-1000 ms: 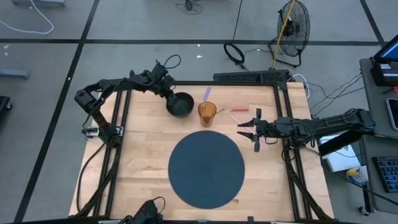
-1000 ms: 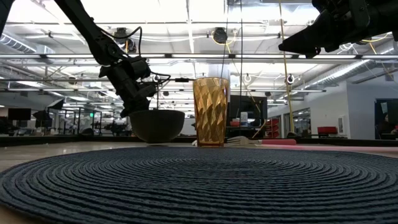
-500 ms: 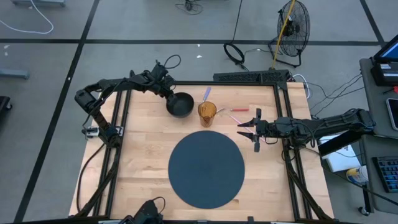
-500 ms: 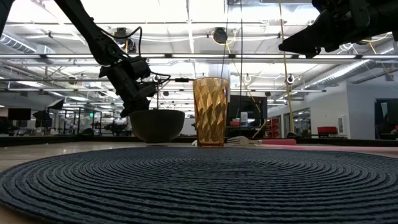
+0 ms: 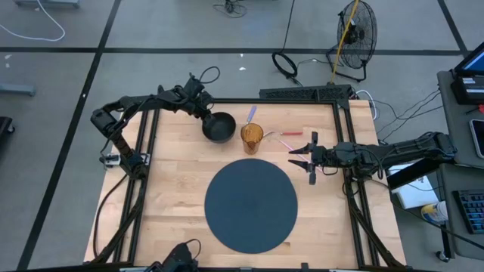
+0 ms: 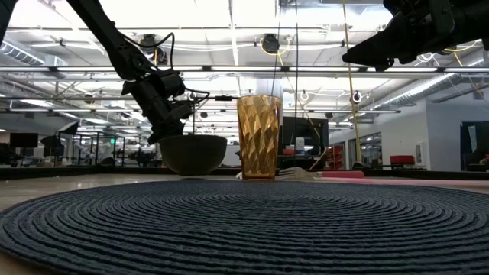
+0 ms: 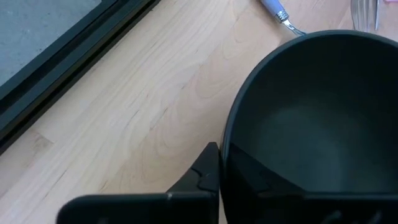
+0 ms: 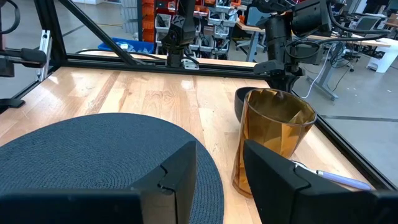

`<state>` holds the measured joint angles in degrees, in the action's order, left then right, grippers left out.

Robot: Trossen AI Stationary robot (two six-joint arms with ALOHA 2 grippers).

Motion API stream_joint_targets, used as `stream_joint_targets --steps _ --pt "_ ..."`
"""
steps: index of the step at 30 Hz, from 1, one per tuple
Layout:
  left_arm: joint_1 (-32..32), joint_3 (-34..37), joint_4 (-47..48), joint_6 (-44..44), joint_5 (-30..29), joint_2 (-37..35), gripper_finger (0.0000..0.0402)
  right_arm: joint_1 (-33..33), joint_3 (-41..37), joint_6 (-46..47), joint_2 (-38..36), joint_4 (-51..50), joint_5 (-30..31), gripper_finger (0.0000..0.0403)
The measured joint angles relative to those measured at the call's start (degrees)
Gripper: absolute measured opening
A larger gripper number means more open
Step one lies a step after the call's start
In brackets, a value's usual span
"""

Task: Pick & Place Utensil
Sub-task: Put the black bowl on the left of the blue mat

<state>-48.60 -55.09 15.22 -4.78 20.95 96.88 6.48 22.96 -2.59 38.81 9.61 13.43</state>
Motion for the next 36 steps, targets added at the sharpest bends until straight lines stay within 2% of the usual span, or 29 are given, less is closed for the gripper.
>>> stream_joint_targets --steps 7,11,16,21,26,31,36 --pt "0.00 0.00 3.22 -1.28 0.12 -3.25 0.0007 -0.02 0.00 0.00 0.00 0.00 -0.02 0.0130" --pt "0.32 0.00 5.67 -1.45 0.54 -6.83 0.0018 -0.01 0.00 0.01 0.00 0.00 -0.01 0.0130" --pt "2.04 0.00 9.93 -2.19 0.47 -11.68 0.0007 0.00 0.00 0.00 0.00 0.00 -0.02 0.0130" --pt "5.06 0.02 13.13 -2.20 0.00 -16.07 0.0020 -0.01 0.00 0.00 0.00 0.26 -0.01 0.0130" --pt "9.26 0.02 16.01 -1.70 -0.93 -19.58 0.0007 -0.01 0.00 0.00 0.00 1.42 -0.02 0.0130" --pt "14.50 0.02 17.59 0.05 -3.37 -21.52 0.0021 -0.02 0.00 0.00 0.00 2.25 -0.02 0.0130" --pt "19.93 0.02 18.11 1.52 -3.51 -21.72 0.0008 -0.01 0.00 0.00 0.00 2.38 -0.02 0.0130"
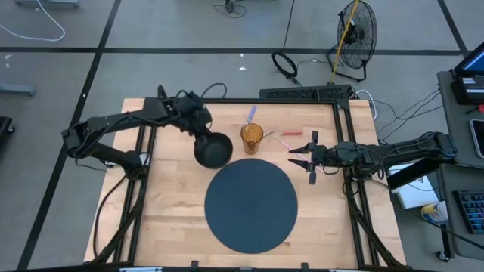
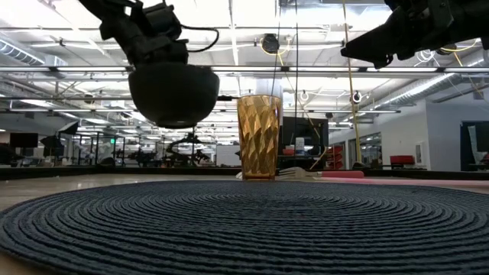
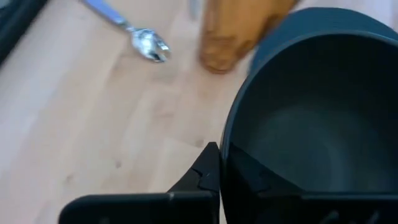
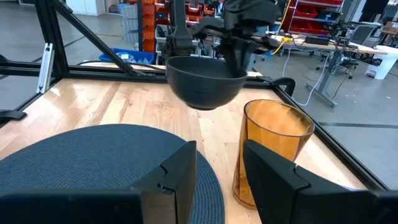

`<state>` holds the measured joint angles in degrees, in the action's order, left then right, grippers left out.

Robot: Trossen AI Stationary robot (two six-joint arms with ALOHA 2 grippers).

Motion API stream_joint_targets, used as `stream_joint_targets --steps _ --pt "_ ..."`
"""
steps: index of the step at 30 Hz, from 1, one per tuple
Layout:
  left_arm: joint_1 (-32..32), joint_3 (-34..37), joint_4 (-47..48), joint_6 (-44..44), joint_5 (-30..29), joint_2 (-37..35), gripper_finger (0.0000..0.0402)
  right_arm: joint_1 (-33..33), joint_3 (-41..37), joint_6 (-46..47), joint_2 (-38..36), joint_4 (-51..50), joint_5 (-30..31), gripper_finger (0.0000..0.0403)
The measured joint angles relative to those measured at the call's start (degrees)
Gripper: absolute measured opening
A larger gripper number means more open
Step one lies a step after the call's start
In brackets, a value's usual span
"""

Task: Pick & Place Utensil
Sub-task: Put the black bowl on the left of the blue mat

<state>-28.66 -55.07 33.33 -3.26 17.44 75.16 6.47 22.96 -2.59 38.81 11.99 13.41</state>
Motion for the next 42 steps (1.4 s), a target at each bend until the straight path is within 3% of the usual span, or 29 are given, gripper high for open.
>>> stream_joint_targets --steps 15,20,27,42 --pt "14.55 0.00 -4.94 4.39 -0.21 -0.01 0.0023 0.01 0.00 0.28 0.00 0.17 -0.02 0.0130" --pt "19.23 0.00 -7.17 6.17 -3.05 0.01 0.0008 0.00 0.02 0.41 0.00 0.17 -0.03 0.0130" --pt "25.15 0.00 -9.09 8.34 -7.30 0.42 0.0019 -0.01 0.00 0.42 0.00 0.20 -0.04 0.0130" --pt "33.70 1.44 -15.13 12.15 -13.40 0.60 0.0008 0.00 0.00 1.51 0.00 0.22 -0.07 0.0130"
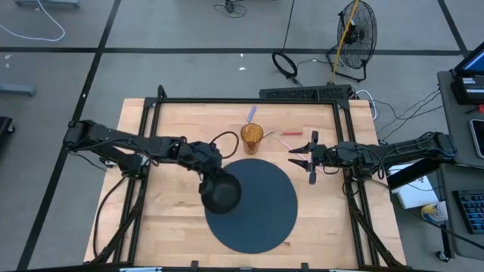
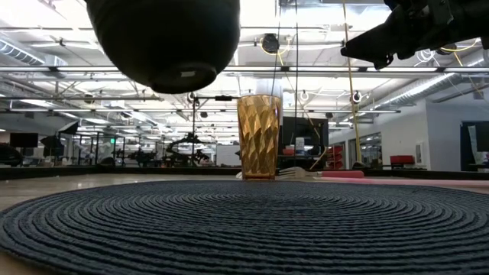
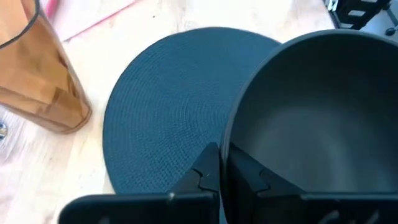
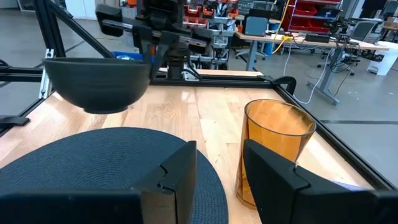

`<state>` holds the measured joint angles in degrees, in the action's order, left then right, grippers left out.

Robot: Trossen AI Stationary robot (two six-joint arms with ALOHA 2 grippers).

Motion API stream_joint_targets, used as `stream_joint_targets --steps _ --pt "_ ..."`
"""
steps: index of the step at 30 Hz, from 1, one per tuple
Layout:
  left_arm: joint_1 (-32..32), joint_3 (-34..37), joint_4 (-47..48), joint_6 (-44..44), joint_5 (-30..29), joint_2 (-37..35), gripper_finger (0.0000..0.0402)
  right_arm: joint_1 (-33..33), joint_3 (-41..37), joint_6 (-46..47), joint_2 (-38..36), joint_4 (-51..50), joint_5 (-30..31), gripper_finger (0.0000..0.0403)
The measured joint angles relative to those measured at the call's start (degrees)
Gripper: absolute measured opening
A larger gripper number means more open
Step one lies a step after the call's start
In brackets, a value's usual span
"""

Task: Pick & Place Utensil
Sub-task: Put the black bowl on the left of the blue mat

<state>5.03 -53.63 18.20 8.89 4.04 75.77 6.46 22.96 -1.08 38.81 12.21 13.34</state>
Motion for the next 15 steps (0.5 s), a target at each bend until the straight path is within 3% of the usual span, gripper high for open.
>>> stream_joint_targets --steps 7,15 --pt "2.31 0.00 -3.20 0.32 -1.58 2.71 0.0010 0.02 0.02 0.44 0.00 0.70 -0.01 0.0130" --pt "2.57 0.07 -8.96 0.71 2.57 12.67 0.0016 0.02 0.02 0.92 0.10 1.36 -0.11 0.0130"
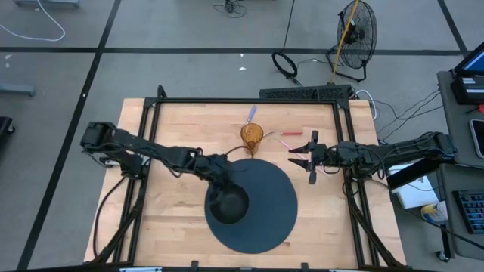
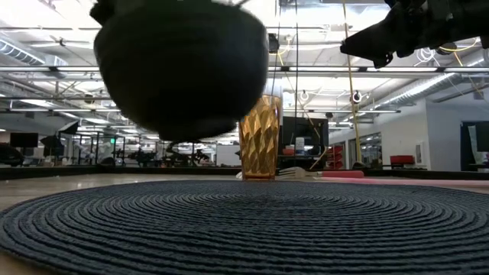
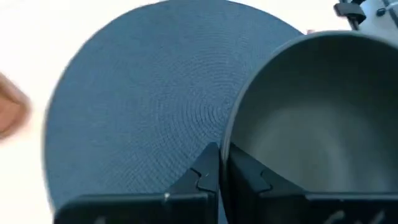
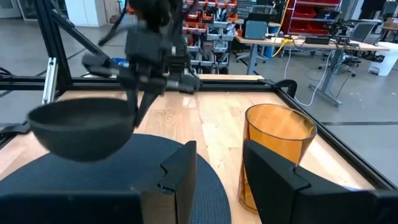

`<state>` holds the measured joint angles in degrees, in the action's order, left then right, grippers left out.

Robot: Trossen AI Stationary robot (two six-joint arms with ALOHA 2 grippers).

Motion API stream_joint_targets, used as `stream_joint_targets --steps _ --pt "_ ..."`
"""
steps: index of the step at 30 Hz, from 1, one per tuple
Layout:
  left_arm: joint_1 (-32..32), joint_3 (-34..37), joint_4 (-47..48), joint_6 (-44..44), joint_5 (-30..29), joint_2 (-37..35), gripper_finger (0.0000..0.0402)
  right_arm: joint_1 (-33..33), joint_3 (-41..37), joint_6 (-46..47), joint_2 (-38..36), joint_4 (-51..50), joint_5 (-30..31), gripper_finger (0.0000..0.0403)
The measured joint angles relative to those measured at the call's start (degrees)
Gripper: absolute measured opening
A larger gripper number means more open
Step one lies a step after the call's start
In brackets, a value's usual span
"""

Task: Pick & Place Utensil
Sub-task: Put the black bowl on the left of the blue mat

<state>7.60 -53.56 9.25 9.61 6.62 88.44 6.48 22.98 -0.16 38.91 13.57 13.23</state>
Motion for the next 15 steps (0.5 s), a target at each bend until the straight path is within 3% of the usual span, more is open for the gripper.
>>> stream_joint_targets --steps 7,15 --pt "-0.04 -0.03 -4.72 0.93 2.61 6.04 0.0020 0.00 0.00 1.05 0.38 0.41 0.00 0.0130" --pt "-1.26 -0.04 -7.81 1.58 2.51 8.05 0.0010 0.00 0.02 1.05 0.62 1.24 0.00 0.0130"
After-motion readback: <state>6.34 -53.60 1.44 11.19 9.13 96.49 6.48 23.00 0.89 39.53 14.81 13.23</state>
